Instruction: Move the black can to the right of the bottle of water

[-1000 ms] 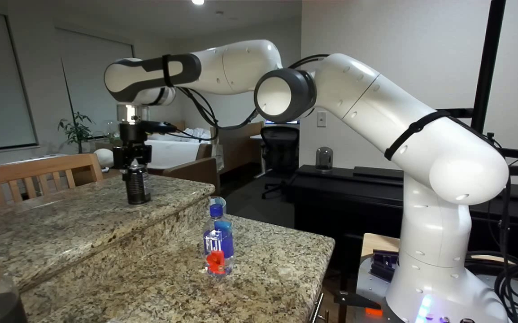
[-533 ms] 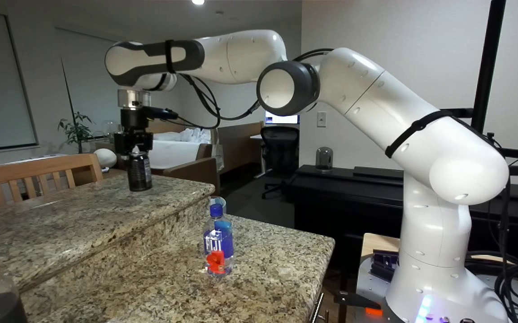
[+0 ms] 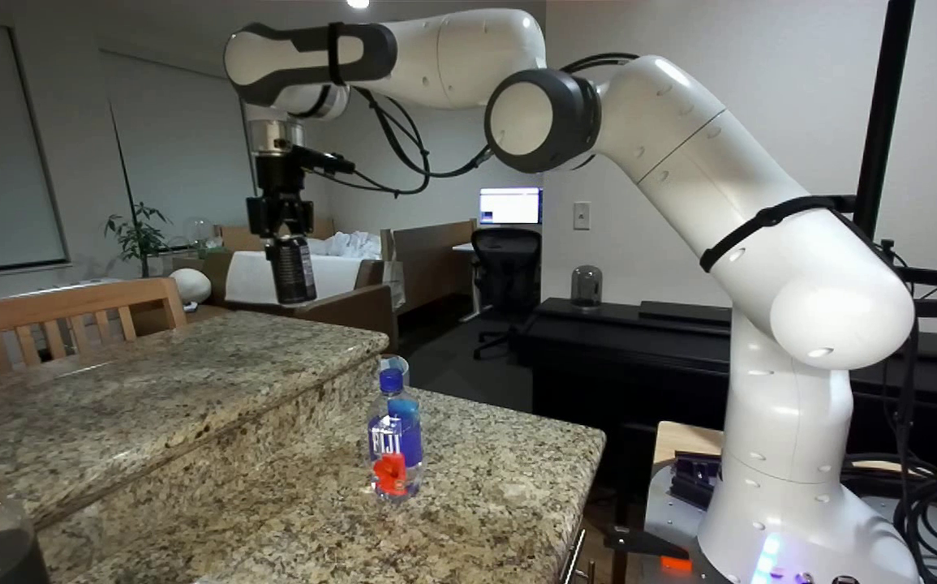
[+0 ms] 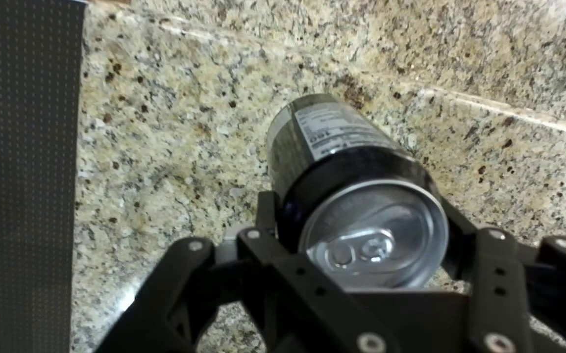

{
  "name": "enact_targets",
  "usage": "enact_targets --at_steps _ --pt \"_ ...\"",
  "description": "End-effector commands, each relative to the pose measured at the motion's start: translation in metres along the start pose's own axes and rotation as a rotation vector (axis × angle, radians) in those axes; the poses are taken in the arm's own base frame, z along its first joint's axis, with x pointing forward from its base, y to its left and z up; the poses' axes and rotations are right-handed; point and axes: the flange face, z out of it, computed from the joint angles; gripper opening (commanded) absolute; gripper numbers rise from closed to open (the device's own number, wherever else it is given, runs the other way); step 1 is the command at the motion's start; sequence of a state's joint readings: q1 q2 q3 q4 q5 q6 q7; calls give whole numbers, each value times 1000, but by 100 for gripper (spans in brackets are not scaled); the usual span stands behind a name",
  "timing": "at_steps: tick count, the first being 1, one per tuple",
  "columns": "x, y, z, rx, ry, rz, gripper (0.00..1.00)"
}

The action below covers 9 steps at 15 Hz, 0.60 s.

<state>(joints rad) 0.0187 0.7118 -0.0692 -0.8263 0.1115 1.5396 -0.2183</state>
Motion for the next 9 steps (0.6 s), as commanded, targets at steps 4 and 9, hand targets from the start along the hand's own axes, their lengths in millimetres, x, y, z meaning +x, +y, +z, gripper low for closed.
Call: enact_targets --at_steps 4,9 --pt "-58 18 14 91 -122 88 48" --pt "-92 5 34 175 -159 125 48"
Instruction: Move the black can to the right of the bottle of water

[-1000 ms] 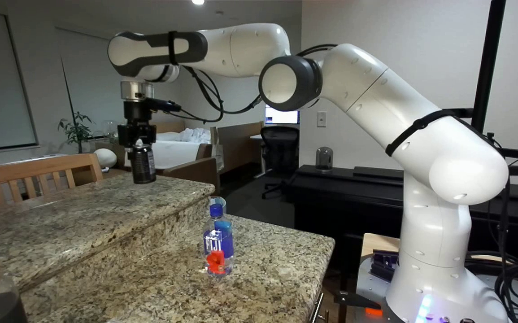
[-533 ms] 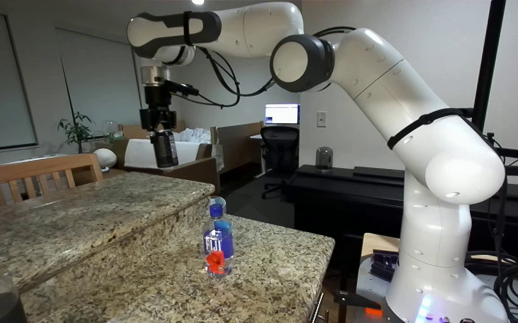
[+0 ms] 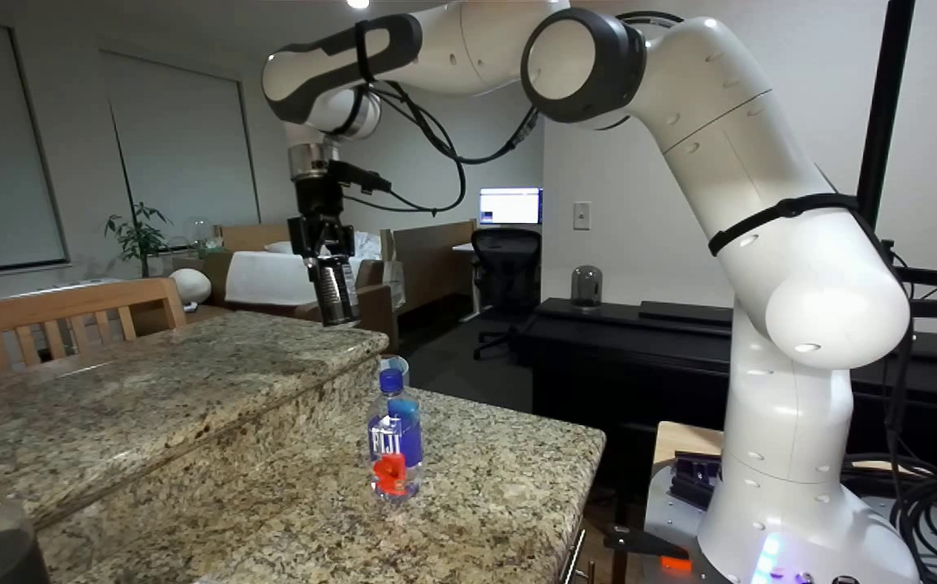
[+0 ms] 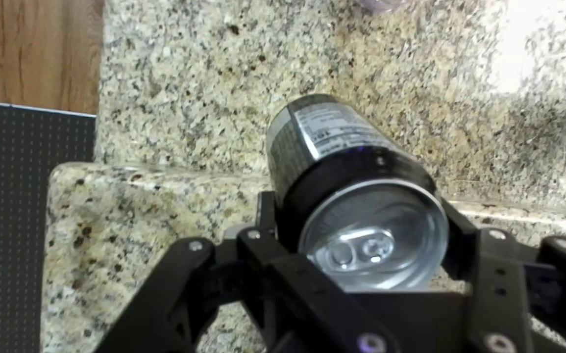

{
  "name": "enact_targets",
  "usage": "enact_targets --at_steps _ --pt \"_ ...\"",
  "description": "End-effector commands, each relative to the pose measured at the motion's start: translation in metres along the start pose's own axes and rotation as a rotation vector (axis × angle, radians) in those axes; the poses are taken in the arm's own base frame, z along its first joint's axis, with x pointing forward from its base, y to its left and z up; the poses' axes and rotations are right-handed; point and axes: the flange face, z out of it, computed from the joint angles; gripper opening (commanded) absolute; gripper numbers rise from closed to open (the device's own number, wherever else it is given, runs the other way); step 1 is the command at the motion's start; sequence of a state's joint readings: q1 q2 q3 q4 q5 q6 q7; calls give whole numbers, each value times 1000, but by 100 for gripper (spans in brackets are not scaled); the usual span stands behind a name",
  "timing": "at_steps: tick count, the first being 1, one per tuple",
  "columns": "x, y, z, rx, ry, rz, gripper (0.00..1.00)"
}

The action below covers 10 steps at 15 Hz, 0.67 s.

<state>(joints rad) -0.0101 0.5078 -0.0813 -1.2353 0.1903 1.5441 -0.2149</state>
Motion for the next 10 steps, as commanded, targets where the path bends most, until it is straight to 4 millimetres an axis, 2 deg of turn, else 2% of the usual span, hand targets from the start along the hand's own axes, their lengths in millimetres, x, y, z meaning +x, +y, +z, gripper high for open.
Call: enact_targets --at_steps 1,3,4,7,10 --pt "-40 -13 3 51 12 42 48" --pt "-51 -18 7 44 45 20 48" --pt "-23 -10 11 27 4 10 73" --pt "-37 -17 13 29 19 5 73" --pt "-40 -17 13 30 18 6 73"
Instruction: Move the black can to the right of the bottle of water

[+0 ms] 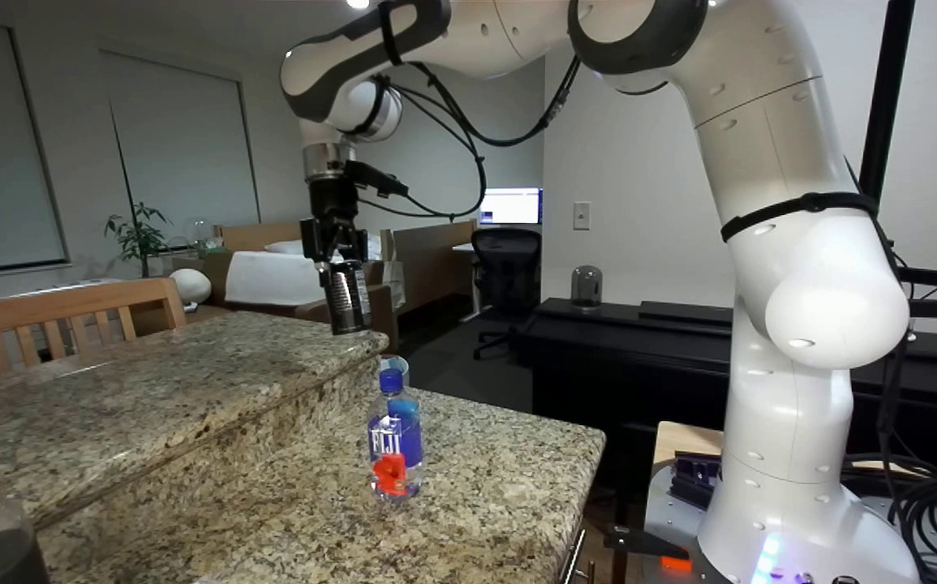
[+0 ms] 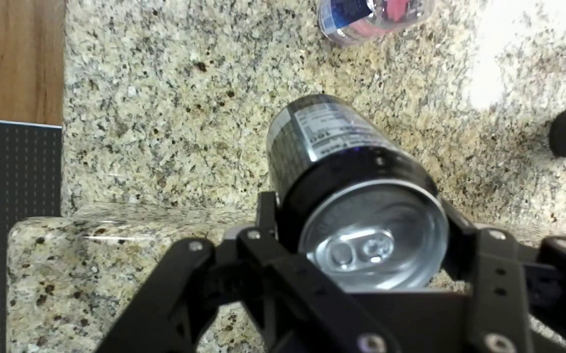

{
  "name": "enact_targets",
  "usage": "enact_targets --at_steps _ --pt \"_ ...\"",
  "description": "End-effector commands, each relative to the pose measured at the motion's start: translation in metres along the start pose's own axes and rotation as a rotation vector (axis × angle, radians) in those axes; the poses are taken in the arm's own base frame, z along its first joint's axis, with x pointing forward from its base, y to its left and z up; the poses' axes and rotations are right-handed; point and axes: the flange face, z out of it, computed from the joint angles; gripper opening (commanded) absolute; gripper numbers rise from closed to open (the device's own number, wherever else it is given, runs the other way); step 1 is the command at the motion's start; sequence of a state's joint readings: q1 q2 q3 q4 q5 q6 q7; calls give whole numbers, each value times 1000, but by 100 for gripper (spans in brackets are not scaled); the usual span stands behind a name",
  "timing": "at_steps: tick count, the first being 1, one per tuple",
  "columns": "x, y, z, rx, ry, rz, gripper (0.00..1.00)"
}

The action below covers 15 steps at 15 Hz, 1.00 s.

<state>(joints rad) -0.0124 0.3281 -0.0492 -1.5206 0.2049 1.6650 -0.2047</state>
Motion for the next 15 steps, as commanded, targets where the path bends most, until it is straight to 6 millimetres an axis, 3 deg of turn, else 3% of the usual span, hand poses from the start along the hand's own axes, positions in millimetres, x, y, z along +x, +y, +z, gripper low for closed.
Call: enact_targets --at_steps 1,8,15 --pt "-1 -1 0 -13 5 0 48" --pt "-34 -1 34 -113 59 -21 48" --pt "-108 13 75 -81 135 46 48"
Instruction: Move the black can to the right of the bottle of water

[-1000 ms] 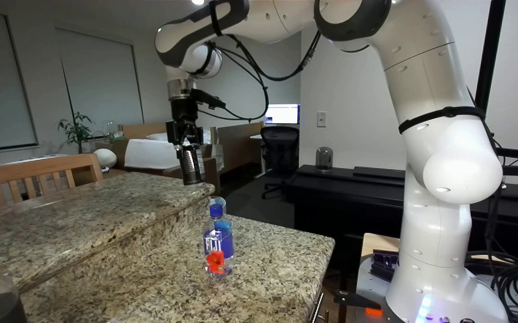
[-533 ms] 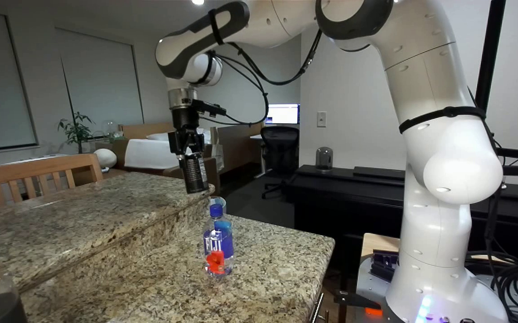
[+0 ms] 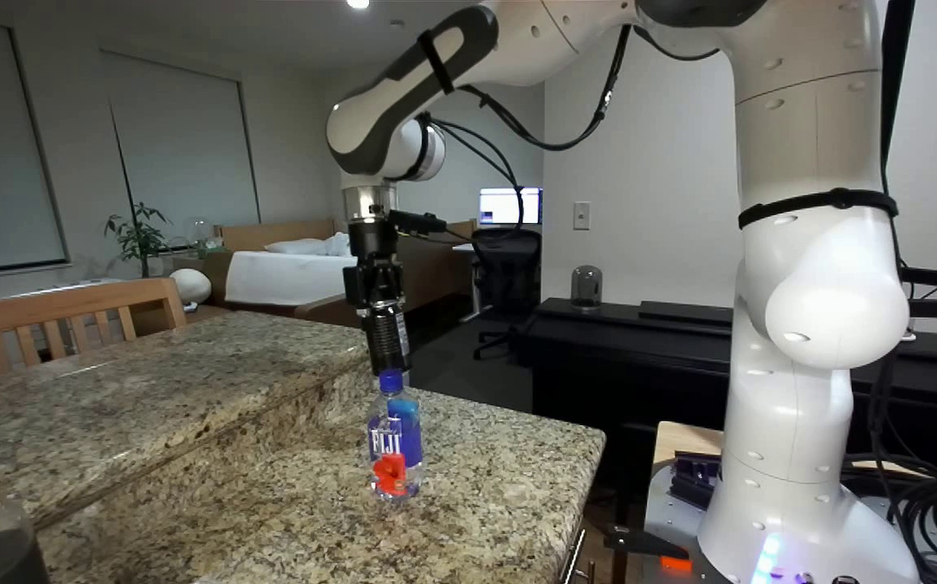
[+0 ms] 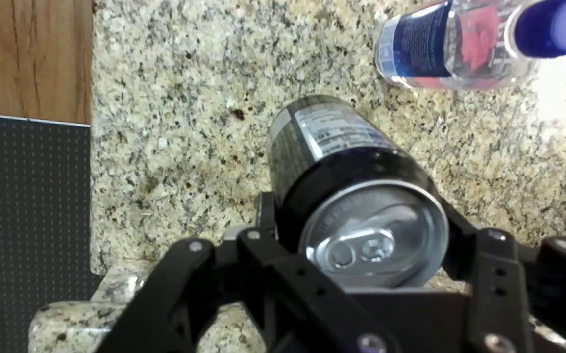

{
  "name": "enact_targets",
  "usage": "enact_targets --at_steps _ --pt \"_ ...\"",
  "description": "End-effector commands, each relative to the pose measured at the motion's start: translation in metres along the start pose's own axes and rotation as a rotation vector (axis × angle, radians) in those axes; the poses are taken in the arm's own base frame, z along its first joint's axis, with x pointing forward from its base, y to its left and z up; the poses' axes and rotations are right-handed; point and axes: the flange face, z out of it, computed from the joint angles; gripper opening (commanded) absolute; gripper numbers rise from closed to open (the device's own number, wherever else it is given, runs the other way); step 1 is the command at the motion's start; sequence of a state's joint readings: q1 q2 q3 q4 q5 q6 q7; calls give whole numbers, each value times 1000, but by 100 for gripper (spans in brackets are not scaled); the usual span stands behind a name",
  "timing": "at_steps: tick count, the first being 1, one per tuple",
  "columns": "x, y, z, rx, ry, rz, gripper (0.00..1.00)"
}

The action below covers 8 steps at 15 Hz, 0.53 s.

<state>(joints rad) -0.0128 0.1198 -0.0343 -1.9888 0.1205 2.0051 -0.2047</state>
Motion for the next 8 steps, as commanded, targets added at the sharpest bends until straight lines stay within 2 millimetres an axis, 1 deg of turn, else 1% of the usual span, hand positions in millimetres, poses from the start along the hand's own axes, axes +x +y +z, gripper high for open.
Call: enact_targets --at_steps 1,5,6,8 --pt "-58 4 6 14 94 60 48" --pt "-94 13 28 -41 260 143 48" --pt "-81 12 40 -52 301 163 48" --pt "-78 10 64 -64 367 193 48"
